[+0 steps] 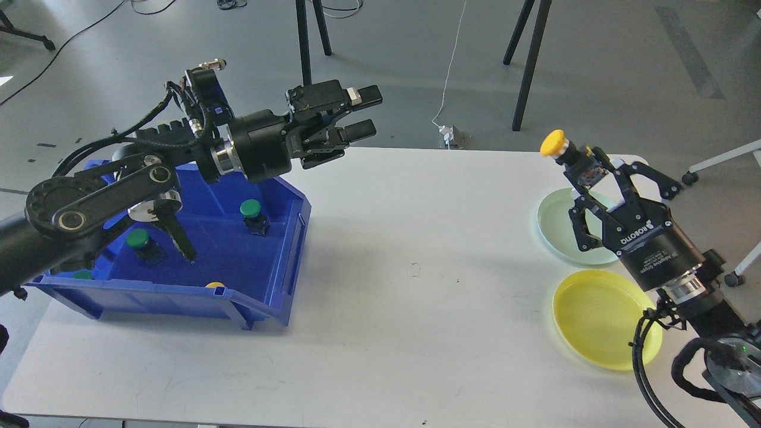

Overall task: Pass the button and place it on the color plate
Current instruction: 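Carry the yellow button with the right gripper onto the yellow plate and release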

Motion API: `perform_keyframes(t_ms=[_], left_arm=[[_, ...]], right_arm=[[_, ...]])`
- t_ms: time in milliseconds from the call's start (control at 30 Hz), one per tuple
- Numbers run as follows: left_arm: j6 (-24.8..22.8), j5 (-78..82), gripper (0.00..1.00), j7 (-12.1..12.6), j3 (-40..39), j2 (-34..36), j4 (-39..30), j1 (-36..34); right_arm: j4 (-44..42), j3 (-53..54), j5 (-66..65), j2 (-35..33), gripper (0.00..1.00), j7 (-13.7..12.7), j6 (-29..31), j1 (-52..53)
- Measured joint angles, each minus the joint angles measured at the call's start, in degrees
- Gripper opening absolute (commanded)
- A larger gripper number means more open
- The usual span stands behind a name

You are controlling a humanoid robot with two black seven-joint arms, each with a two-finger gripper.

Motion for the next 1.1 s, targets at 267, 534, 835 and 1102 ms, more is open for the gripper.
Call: perform_keyframes(t_ms=[267,534,835,1102], left_arm=[[0.0,0.0,0.79,0.0,0.0,0.0,0.2,0.1],[0.0,0.0,0.79,0.0,0.0,-0.1,0.2,0.1],[0.0,0.0,0.8,0.0,0.0,-0.1,0.2,0.1],[0.0,0.0,0.86,0.0,0.0,0.8,0.0,0.1]], right_arm=[[-1.7,2.5,3.9,0.2,0.01,-0.4,-12.0,-12.4],[-5.1,-0.2,7.2,0.7,0.14,-2.8,-22.4,-12.0],[-5.0,-2.7,7.3,0.8,0.47,-4.1,-22.4,-11.8],[-4.6,-2.0,7.5,0.9,0.98,-4.2,-22.0,-11.3]])
